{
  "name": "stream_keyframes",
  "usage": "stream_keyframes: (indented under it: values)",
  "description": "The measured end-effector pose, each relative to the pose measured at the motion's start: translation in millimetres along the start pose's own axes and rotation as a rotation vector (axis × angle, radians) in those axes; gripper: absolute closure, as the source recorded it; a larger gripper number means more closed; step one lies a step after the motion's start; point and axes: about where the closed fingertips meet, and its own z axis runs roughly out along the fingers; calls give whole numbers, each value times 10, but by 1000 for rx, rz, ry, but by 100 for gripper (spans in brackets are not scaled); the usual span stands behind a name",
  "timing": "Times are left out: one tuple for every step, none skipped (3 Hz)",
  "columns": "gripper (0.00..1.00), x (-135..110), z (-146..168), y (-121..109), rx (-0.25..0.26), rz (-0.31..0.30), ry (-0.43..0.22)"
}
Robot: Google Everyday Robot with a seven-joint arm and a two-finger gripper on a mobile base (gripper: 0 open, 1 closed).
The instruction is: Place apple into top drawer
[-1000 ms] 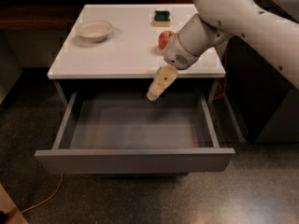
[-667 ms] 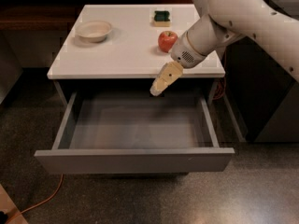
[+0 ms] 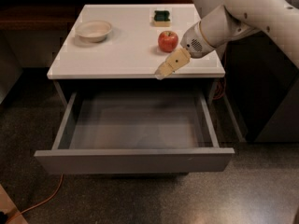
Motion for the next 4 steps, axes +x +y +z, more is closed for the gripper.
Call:
stream_keyframes:
  values:
    - [0, -40, 15, -274, 37, 30, -27]
    - [0, -64, 26, -686, 117, 63, -61]
    - [0, -75, 39, -965, 151, 94, -107]
    - [0, -126, 180, -1181, 140, 119, -144]
